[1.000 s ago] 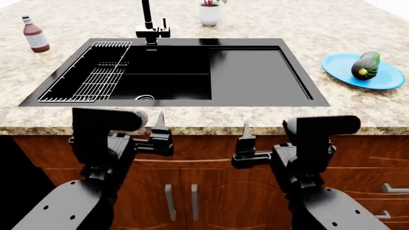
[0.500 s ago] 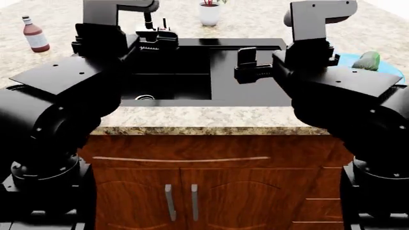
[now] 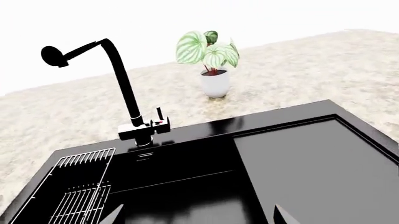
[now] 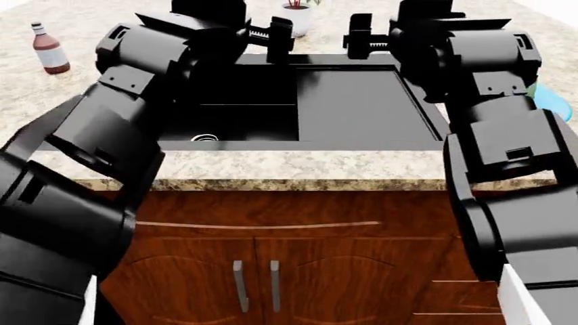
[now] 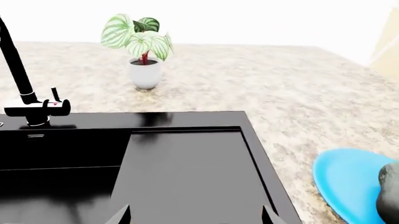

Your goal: Pick the zucchini from the counter and place it in the sink. Then turn on the sink faucet.

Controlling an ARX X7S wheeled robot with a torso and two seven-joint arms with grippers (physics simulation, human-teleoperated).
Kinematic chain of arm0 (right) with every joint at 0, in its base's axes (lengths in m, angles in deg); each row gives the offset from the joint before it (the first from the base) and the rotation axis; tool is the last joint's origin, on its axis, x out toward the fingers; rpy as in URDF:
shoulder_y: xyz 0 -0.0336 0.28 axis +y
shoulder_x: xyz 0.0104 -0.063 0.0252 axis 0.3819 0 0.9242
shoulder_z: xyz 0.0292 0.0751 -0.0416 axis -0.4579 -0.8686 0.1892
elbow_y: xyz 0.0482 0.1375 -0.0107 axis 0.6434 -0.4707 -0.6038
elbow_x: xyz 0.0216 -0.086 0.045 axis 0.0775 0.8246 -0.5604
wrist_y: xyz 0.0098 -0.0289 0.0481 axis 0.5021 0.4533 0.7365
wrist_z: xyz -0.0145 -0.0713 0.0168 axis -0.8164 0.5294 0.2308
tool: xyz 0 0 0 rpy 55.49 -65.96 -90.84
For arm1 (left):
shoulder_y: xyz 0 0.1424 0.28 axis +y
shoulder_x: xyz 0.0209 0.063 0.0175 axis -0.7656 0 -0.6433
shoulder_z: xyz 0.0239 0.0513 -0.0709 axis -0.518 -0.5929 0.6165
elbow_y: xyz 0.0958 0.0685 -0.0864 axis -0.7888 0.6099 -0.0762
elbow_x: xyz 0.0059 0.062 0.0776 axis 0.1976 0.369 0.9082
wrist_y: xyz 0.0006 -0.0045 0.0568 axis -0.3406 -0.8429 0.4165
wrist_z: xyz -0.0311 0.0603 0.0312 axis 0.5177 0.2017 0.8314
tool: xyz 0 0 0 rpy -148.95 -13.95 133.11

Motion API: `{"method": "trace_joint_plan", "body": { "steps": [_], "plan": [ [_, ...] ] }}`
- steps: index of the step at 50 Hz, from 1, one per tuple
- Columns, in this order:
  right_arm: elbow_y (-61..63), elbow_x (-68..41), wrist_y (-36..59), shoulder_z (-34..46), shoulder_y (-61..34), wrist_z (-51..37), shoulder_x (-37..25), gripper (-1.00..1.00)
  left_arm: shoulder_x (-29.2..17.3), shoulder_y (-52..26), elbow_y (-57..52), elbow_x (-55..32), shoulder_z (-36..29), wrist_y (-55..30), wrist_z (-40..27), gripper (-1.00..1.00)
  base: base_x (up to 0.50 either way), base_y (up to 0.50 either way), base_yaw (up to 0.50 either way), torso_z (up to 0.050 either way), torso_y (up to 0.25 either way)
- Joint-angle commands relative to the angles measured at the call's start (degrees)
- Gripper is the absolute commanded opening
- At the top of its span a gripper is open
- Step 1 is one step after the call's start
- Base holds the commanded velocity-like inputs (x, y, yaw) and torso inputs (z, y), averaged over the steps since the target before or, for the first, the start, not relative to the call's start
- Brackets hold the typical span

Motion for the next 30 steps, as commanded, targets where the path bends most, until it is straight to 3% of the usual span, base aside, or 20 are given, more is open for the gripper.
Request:
{"method": "trace_joint_plan", "body": {
  "steps": [1, 8, 15, 30],
  "plan": [
    [-11.0, 14.1, -3.4, -9.2, -3.4, 0.9, 3.9, 1.00, 1.0, -6.0, 14.0, -19.9, -19.7, 9.5, -4.5, 1.00, 0.00, 0.00, 0.00, 0.000, 0.000],
    [-11.0, 13.9, -2.8, -8.5, -2.5, 0.4, 4.0, 1.00, 1.0, -5.9, 13.0, -25.3, -25.2, 11.0, -4.4, 1.00, 0.00, 0.00, 0.00, 0.000, 0.000],
    [-11.0, 14.1, -2.8, -7.2, -2.6, 1.6, 4.0, 1.00, 1.0, -6.4, 13.2, -29.0, -29.6, 11.5, -3.8, 1.00, 0.48, 0.00, 0.00, 0.000, 0.000],
    [-11.0, 10.7, -2.6, -3.4, -2.5, 1.5, 4.0, 1.00, 1.0, -6.4, 12.6, -32.1, -32.7, 11.7, -3.6, 1.00, 0.50, 0.00, 0.00, 0.000, 0.000]
  ]
}}
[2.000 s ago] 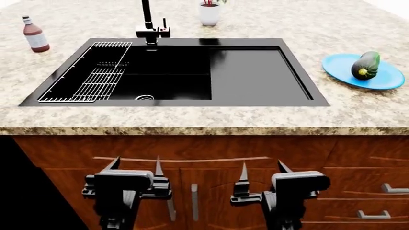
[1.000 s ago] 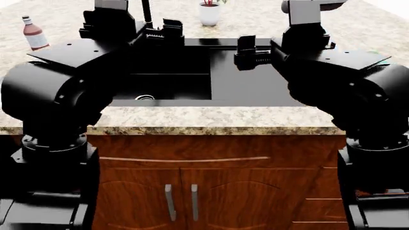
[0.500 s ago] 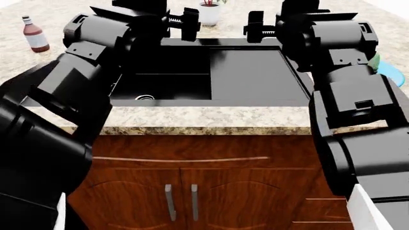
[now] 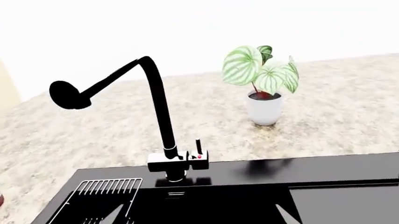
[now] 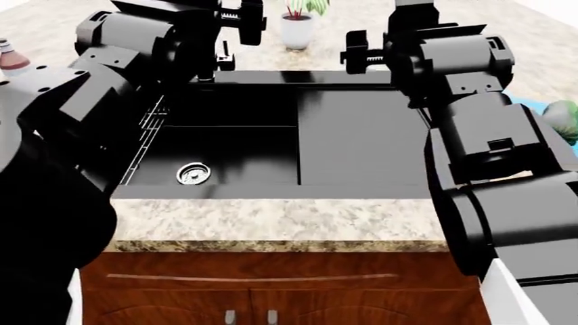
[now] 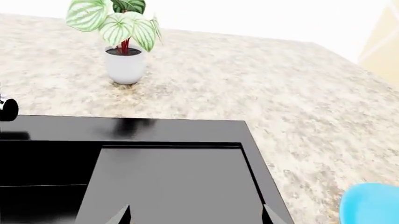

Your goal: Pick the zucchini from the counter and place it in the sink. Then turn on the sink faucet.

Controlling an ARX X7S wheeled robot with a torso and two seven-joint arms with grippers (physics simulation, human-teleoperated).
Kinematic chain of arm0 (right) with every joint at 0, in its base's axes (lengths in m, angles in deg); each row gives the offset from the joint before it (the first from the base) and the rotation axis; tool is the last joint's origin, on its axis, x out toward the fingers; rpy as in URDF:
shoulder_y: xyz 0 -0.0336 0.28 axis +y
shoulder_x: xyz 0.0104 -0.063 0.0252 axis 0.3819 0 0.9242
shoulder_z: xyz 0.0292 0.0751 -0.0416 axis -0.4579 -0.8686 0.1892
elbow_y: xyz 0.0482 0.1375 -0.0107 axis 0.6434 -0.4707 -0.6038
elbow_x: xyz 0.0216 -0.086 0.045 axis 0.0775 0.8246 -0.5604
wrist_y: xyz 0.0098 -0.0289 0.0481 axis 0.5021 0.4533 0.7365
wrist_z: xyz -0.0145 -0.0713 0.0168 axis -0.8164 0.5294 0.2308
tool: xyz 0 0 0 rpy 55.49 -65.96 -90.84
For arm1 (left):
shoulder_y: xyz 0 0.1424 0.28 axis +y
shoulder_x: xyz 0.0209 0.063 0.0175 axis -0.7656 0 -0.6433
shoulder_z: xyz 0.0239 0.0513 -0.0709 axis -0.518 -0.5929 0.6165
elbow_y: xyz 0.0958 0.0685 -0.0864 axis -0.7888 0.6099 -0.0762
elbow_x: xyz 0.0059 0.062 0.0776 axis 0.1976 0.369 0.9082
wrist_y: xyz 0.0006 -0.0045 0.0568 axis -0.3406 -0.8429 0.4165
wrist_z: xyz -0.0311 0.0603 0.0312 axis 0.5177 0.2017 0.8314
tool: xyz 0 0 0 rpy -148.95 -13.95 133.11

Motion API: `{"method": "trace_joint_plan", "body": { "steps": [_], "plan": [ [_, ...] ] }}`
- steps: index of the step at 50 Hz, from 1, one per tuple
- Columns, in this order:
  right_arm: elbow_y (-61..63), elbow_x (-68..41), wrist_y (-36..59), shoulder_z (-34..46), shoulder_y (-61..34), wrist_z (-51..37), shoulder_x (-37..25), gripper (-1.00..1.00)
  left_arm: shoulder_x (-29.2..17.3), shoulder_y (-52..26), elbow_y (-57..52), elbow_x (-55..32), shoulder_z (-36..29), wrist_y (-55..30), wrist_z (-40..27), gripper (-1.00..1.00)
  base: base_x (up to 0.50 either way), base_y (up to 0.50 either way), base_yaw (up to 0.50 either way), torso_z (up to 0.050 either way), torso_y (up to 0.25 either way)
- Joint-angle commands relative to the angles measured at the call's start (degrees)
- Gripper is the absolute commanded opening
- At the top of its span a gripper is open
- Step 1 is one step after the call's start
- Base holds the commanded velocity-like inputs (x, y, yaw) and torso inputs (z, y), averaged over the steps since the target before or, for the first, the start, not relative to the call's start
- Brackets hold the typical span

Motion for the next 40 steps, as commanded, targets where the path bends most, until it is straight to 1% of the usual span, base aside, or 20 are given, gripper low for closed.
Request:
{"method": "trace_joint_plan", "body": {
  "steps": [1, 17, 21, 36, 40],
  "plan": [
    [-0.5, -0.6, 0.1, 1.5, -0.2, 0.1, 0.2, 1.00, 0.1, -0.4, 0.1, -3.7, -3.8, 0.7, -0.2, 1.00, 0.50, 0.00, 0.00, 0.000, 0.000],
    [-0.5, -2.6, 0.0, 3.6, 0.1, 0.0, 0.2, 1.00, 0.1, -0.1, -0.4, -4.4, -4.9, 0.5, -0.4, 1.00, 0.50, 0.00, 0.00, 0.000, 0.000],
    [-0.5, -1.2, 0.1, 2.5, 0.2, 0.2, 0.2, 1.00, 0.1, 0.0, -0.3, -4.5, -4.9, 0.7, -0.2, 1.00, 0.50, 0.00, 0.00, 0.000, 0.004],
    [-0.5, -4.2, 0.1, 5.5, 0.4, -0.2, 0.2, 1.00, 0.1, 0.1, -0.1, -4.1, -4.9, 0.6, -0.4, 1.00, 0.50, 0.00, 0.00, 0.000, 0.000],
    [-0.5, -4.0, 0.0, 5.3, 0.5, -0.2, 0.2, 1.00, 0.1, 0.2, 0.1, -4.1, -4.9, 0.6, -0.3, 1.00, 0.50, 0.00, 0.00, 0.000, 0.002]
  ]
}}
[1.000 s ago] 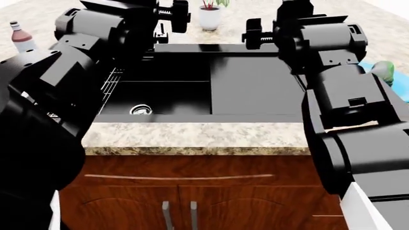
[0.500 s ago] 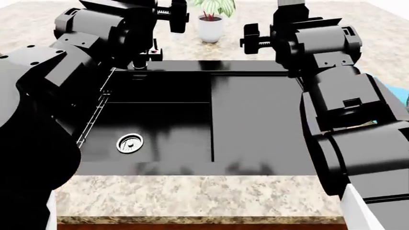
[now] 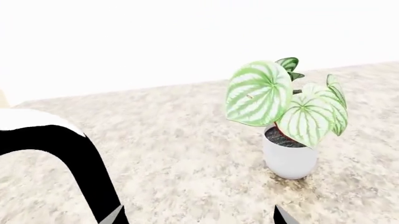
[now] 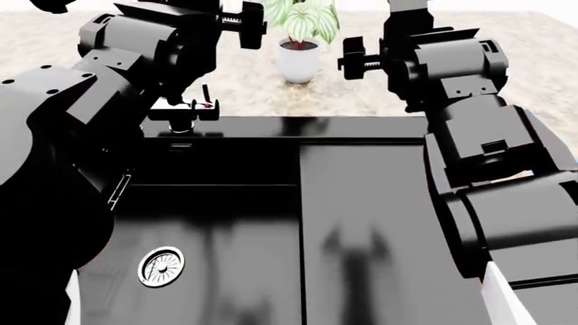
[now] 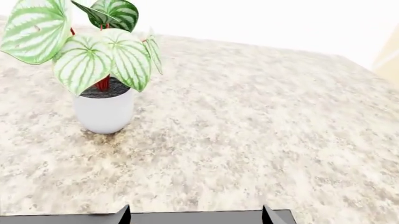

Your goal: Pick the zucchini from the counter and place it in the sink. Then turn on the sink faucet.

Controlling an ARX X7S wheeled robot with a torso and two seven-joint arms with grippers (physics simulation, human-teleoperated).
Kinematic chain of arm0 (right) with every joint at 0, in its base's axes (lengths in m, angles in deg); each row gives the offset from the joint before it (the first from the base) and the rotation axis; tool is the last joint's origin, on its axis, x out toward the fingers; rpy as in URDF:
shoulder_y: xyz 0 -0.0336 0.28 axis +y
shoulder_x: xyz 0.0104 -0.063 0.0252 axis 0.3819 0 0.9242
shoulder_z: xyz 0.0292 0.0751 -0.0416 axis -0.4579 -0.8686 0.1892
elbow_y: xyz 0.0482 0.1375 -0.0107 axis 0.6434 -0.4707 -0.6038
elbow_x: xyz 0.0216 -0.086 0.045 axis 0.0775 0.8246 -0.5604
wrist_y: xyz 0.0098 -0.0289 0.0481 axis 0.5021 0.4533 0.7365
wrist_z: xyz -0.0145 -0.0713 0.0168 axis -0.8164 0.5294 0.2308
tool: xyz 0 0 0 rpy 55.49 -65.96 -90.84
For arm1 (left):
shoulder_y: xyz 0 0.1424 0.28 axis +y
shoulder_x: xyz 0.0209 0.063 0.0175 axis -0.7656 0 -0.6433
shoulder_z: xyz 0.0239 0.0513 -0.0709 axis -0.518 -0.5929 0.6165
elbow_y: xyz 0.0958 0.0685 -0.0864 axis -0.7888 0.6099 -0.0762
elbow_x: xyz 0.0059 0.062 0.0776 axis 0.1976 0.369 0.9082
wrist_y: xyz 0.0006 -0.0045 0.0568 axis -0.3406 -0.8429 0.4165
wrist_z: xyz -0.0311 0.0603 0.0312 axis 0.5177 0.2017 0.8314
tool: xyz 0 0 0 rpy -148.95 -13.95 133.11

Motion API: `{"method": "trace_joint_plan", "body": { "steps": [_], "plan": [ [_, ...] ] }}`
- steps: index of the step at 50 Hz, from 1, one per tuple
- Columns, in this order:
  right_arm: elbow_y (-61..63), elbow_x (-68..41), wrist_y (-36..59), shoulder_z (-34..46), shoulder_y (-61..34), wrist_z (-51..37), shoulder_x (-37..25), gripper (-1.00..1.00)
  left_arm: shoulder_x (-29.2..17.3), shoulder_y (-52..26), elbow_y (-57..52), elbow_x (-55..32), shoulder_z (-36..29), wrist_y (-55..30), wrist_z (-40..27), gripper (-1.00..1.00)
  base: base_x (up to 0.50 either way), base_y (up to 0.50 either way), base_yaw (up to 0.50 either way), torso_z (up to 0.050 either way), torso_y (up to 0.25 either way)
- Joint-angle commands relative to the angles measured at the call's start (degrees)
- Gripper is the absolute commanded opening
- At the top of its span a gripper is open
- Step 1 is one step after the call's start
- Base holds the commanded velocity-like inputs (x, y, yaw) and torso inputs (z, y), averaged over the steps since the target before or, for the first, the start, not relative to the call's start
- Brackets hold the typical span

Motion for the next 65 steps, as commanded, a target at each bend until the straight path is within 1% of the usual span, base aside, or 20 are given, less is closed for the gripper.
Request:
{"method": "trace_joint_plan", "body": {
  "steps": [1, 8, 10, 18, 20, 24, 25, 26, 27, 31, 32, 34, 37, 40, 41, 44, 45, 48, 57, 65],
  "plan": [
    [0.0, -0.7, 0.0, 0.8, 0.2, -0.2, 0.0, 1.00, 0.0, 0.1, 0.3, -0.1, 0.1, 0.0, 0.2, 1.00, 0.50, 0.00, 0.00, 0.000, 0.000],
    [0.0, -1.8, -0.1, 1.9, 0.1, -0.4, 0.0, 1.00, 0.0, 0.2, 0.1, 0.2, -0.1, 0.0, 0.1, 1.00, 0.50, 0.00, 0.00, 0.000, 0.001],
    [0.0, -1.1, -0.2, -0.2, 0.1, -2.0, 0.0, 1.00, 0.0, 0.3, 0.1, 0.3, -0.1, 0.0, 0.1, 1.00, 0.39, 0.00, 0.00, 0.000, 0.000],
    [0.0, -0.2, -0.8, 0.0, 0.2, -1.1, 0.0, 1.00, 0.0, 0.2, 0.1, 0.4, 0.0, -0.2, 0.3, 1.00, 0.00, 0.00, 0.00, 0.000, 0.000],
    [0.0, 1.5, 1.3, -3.6, -0.6, -2.9, -0.2, 1.00, 0.0, 0.2, 0.0, 0.4, 0.0, -0.3, 0.5, 1.00, 0.00, 0.00, 0.00, 0.000, 0.000],
    [0.0, 5.7, 11.4, -1.7, -9.1, 1.0, -0.4, 1.00, 0.0, 0.3, 0.8, 0.7, 0.0, -0.4, 1.2, 1.00, 0.00, 0.00, 0.00, 0.000, 0.000],
    [2.1, 6.4, 12.4, -0.3, -8.5, 2.0, -0.6, 1.00, 0.0, 0.1, 0.9, 0.7, 0.1, -0.4, 1.3, 1.00, 0.00, 0.00, 0.00, 0.000, 0.000],
    [9.8, 5.9, 17.8, -1.2, -6.4, -0.3, -2.5, 1.00, 0.0, -0.1, 1.0, 0.7, 0.1, -0.5, 1.4, 1.00, 0.00, 0.00, 0.00, 0.000, 0.000],
    [18.4, 4.4, 26.3, -1.4, -3.7, 0.4, -4.4, 1.00, 0.0, -0.2, 1.1, 0.8, 0.1, -0.6, 1.5, 1.00, 0.00, 0.00, 0.00, 0.000, 0.000],
    [47.0, 1.1, 48.2, -1.9, 2.2, 0.4, -9.9, 1.00, 0.0, -0.4, 1.5, 0.9, 0.3, -0.8, 2.0, 1.00, 0.00, 0.00, 0.00, 0.000, 0.000],
    [51.7, -7.4, 52.5, 0.1, 2.5, -6.0, -13.4, 1.00, 0.0, -0.4, 1.6, 0.9, 0.4, -0.8, 2.0, 1.00, 0.00, 0.00, 0.00, 0.000, 0.000],
    [51.5, -24.6, 52.4, 5.4, 0.9, -23.2, -22.5, 1.00, 0.0, -0.2, 1.7, 1.0, 0.6, -0.7, 2.0, 1.00, 0.00, 0.00, 0.00, 0.000, 0.000],
    [54.0, -50.4, 52.3, 7.7, 1.7, -49.0, -28.8, 1.00, 0.0, 0.0, 1.8, 1.6, 1.0, -0.8, 1.8, 1.00, 0.00, 0.00, 0.00, 0.000, 0.000],
    [58.7, -76.2, 48.8, 13.9, 2.4, -74.8, -34.3, 1.00, 0.0, -0.1, 1.8, 2.4, 2.0, -1.1, 1.5, 1.00, 0.00, 0.00, 0.00, 0.000, 0.000],
    [60.3, -84.8, 47.2, 16.1, 2.1, -79.8, -36.0, 1.00, -0.1, -0.1, 1.8, 2.8, 2.5, -1.2, 1.5, 1.00, 0.00, 0.00, 0.00, 0.000, 0.000],
    [65.5, -110.6, 37.6, 27.2, -0.7, -80.3, -43.0, 1.00, -0.1, -0.1, 1.8, 4.5, 4.0, -1.6, 1.4, 1.00, 0.00, 0.00, 0.00, 0.000, 0.000],
    [66.8, -117.2, 36.6, 28.6, -1.4, -80.1, -43.8, 1.00, 0.0, 0.0, 1.8, 5.1, 4.5, -1.9, 1.4, 1.00, 0.00, 0.00, 0.00, 0.000, 0.000],
    [69.9, -120.5, 32.4, 37.3, -4.4, -80.2, -47.7, 1.00, 0.0, 0.1, 1.7, 5.8, 4.9, -2.1, 1.8, 1.00, 0.00, 0.00, 0.00, 0.000, 0.000],
    [76.7, -126.8, 24.6, 53.2, -13.1, -80.1, -53.9, 1.00, 0.0, 0.5, 1.8, 8.9, 7.9, -2.8, 1.6, 1.00, 0.00, 0.00, 0.00, 0.000, 0.000],
    [84.4, -132.4, 14.3, 76.6, -26.1, -80.2, -62.4, 1.00, 0.0, 1.5, 1.8, 15.6, 14.7, -4.0, 2.1, 1.00, 0.00, 0.00, 0.00, 0.000, 0.000]
  ]
}}
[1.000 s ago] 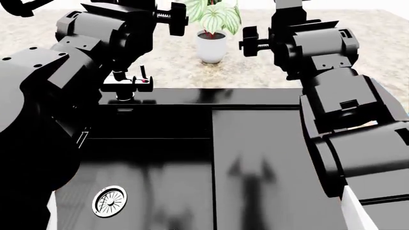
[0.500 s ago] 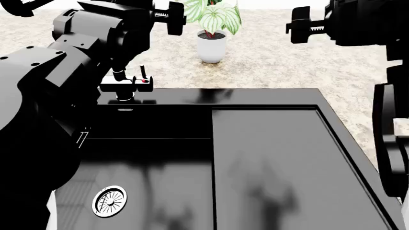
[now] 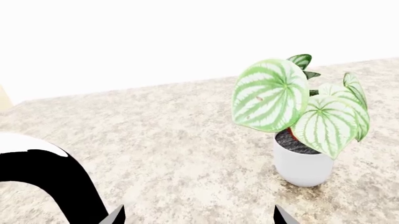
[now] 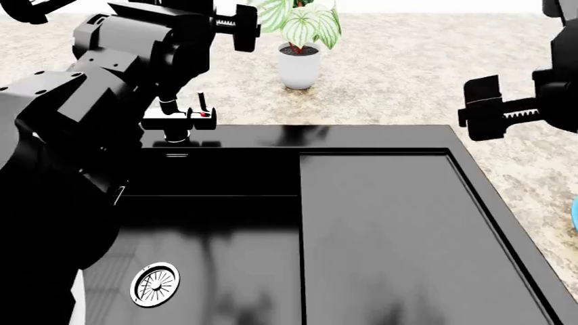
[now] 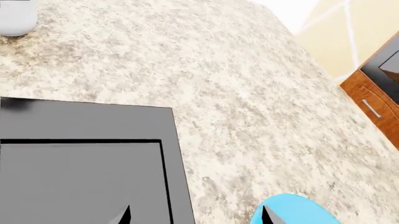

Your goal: Pick the zucchini from the counter and place it in the sink. Then turn on the sink faucet.

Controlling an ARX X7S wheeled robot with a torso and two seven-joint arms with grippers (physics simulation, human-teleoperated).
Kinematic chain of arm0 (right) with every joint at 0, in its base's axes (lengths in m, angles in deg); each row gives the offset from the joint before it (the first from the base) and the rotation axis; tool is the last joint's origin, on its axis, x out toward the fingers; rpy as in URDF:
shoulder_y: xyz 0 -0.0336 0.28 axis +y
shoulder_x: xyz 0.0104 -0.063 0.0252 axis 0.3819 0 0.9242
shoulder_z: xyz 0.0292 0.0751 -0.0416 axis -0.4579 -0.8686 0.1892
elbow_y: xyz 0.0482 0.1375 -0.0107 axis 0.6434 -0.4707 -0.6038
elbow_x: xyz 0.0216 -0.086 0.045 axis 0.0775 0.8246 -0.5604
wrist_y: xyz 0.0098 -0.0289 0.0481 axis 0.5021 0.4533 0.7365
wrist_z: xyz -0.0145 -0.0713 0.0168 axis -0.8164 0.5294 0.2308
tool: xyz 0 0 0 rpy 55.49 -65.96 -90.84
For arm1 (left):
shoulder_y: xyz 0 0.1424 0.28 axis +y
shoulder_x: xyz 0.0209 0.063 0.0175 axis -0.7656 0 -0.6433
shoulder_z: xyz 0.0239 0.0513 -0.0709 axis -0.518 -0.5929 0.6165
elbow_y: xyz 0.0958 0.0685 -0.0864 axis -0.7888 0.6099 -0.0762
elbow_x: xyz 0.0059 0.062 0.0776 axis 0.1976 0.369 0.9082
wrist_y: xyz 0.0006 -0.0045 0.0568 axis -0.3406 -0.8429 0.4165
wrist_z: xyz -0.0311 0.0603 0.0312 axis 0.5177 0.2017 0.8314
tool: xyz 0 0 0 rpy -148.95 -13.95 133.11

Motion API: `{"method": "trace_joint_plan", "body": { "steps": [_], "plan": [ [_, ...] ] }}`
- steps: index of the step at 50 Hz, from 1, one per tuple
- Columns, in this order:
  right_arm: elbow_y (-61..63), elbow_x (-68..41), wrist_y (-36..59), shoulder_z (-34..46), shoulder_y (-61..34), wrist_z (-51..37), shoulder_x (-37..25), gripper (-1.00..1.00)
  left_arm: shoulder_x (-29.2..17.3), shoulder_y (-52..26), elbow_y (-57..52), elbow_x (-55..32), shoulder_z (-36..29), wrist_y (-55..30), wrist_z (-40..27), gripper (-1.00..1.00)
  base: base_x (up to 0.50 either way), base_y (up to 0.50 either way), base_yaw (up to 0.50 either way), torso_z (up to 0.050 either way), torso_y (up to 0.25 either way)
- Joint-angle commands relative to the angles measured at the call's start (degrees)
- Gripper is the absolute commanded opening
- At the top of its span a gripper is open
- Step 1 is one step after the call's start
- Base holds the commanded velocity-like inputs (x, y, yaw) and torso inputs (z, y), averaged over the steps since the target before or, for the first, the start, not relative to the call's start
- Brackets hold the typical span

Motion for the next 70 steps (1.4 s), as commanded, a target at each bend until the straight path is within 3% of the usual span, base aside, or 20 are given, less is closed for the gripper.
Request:
{"method": "trace_joint_plan", "body": {
  "steps": [1, 11, 22, 41, 70],
  "plan": [
    [11.3, -15.8, -11.0, 27.6, -14.5, -4.8, -11.9, 1.00, 0.0, 1.2, 0.0, 7.4, 7.6, -1.4, 0.5, 1.00, 0.00, 0.00, 0.00, 0.000, 0.000],
    [11.1, -19.3, -11.5, 35.5, -24.4, -4.9, -15.8, 1.00, 0.0, 1.9, 0.0, 15.3, 15.2, -2.9, 1.0, 1.00, 0.00, 0.00, 0.00, 0.000, 0.000],
    [-1.2, -17.7, -4.4, 22.9, -24.6, -5.0, -14.1, 1.00, 0.0, 2.9, 0.0, 23.1, 22.9, -4.4, 1.6, 1.00, 0.00, 0.00, 0.00, 0.000, 0.000],
    [-5.3, -14.6, -1.2, 23.5, -24.6, -5.0, -20.2, 1.00, 0.0, 3.2, 0.0, 25.6, 25.3, -4.8, 1.8, 1.00, 0.00, 0.00, 0.00, 0.000, 0.000],
    [-13.5, -5.7, -3.4, 16.5, -22.2, -3.0, -24.1, 1.00, 0.0, 4.4, 0.0, 32.1, 32.0, -5.7, 2.9, 1.00, 0.00, 0.00, 0.00, 0.000, 0.000]
  ]
}}
